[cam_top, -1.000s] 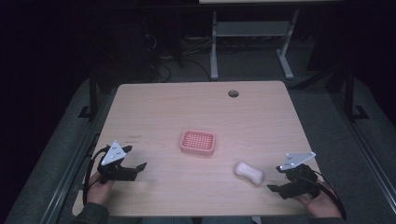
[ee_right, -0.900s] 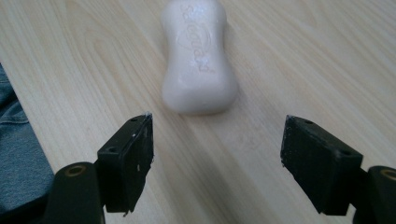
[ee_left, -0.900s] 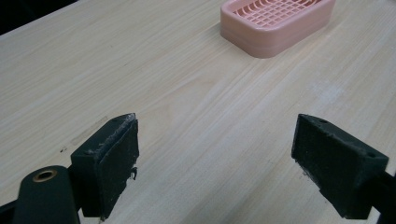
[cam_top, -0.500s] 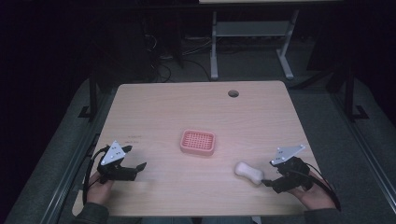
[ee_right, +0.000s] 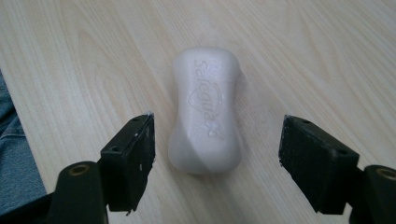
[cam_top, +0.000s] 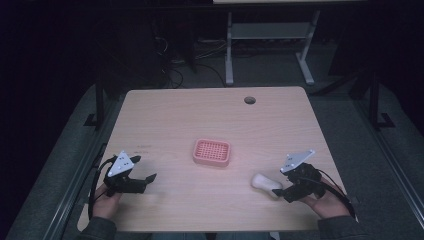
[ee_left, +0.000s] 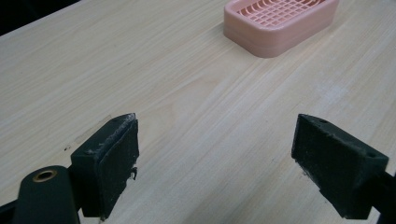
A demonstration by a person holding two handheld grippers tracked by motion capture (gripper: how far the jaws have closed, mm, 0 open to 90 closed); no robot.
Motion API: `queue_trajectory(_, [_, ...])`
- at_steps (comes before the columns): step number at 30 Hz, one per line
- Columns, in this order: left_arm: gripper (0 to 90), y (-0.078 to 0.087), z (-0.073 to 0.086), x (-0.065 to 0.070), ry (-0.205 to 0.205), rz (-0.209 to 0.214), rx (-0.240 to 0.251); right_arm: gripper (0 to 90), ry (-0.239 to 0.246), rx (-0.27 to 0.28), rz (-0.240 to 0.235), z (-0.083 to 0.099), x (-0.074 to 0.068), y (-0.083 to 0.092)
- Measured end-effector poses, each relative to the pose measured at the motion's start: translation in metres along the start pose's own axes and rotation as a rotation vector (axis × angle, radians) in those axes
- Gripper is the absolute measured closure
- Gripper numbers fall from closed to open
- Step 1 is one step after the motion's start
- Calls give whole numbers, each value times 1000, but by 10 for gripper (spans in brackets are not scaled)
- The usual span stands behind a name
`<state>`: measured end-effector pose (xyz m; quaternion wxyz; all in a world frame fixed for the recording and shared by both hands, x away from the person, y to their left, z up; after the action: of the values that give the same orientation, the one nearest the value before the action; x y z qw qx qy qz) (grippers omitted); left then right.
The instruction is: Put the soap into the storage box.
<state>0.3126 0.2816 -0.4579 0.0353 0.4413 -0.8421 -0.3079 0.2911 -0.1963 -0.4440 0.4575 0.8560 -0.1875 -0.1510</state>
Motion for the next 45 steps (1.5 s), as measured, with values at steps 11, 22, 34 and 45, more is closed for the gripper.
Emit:
queue_trajectory(11, [144,0,0,0,4,-1,5,279,20,-26,-32,-10,1,-21])
queue_trajectory(22, [144,0,0,0,16,1,7,312,10,-58,-48,-11,2,-38])
queue_trajectory(34, [144,0,0,0,15,0,7,398,-5,-67,-44,-8,6,-46])
queue_trajectory(45, [144,0,0,0,0,0,0,447,-3,-66,-41,-6,7,-47])
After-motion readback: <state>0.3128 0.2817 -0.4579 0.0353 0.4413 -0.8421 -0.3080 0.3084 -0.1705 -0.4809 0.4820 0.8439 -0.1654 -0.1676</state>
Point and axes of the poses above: each handheld gripper's, and its own axes: y roughly backward along the jaws, z roughly out of its underside, x roughly to its right, the point moved 4 cm from there along -y, roughly forward along the jaws, and after that the axes turned 8 degrees about -z, right-handed, at the moved point
